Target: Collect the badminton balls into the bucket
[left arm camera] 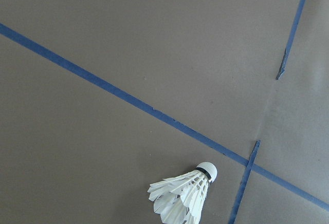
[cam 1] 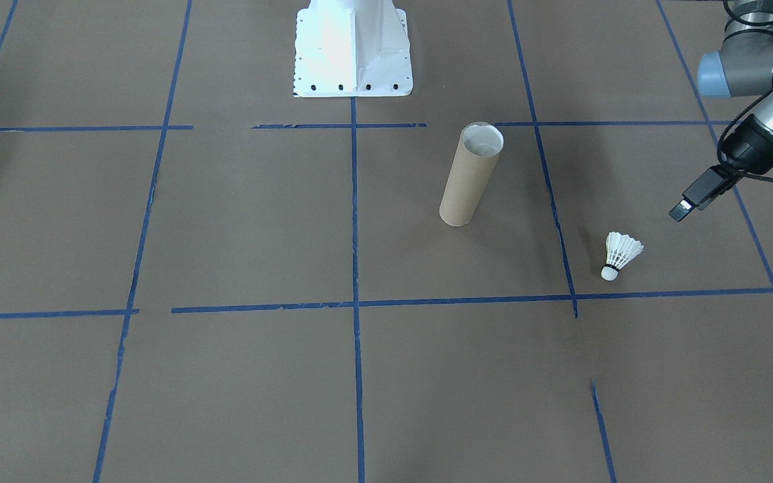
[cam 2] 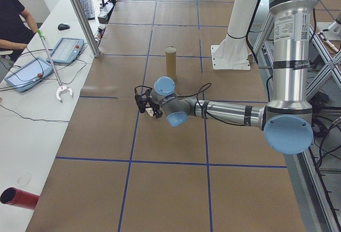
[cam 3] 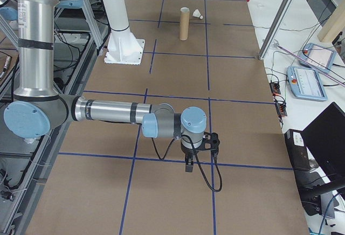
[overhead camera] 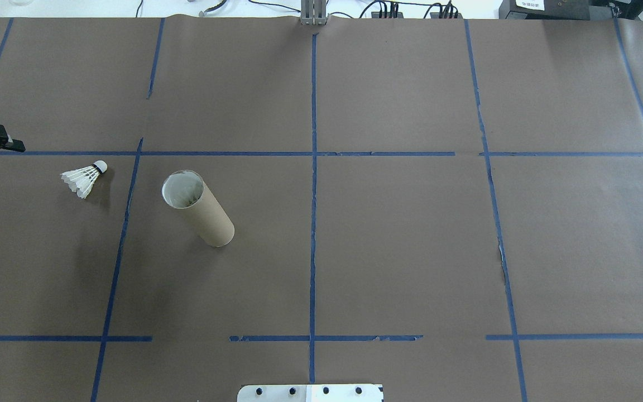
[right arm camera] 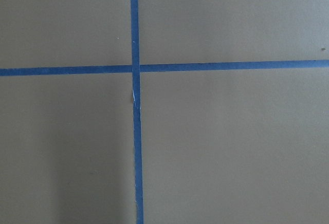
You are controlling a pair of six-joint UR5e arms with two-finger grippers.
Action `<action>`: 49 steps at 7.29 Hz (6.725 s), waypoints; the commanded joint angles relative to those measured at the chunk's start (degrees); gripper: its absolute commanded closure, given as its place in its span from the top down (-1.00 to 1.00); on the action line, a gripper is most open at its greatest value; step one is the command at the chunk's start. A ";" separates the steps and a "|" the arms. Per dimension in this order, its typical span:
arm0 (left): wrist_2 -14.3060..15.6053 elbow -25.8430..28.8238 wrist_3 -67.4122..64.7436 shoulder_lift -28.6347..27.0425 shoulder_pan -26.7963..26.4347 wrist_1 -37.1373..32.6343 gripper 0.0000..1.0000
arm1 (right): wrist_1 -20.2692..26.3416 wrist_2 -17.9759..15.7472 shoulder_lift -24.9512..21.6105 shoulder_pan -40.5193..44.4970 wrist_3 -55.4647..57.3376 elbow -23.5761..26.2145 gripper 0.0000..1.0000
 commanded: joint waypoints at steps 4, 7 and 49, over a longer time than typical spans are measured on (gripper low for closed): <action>5.80 8.27 -9.34 -6.77 6.04 -6.44 1.00 | 0.00 0.00 0.00 0.00 0.00 0.00 1.00; 6.86 9.61 -10.05 -7.67 6.66 -6.44 1.00 | 0.00 0.00 0.00 0.00 0.00 0.00 1.00; 6.85 -30.03 51.39 -44.13 1.35 86.70 -1.00 | 0.00 0.00 0.00 0.00 0.00 0.00 1.00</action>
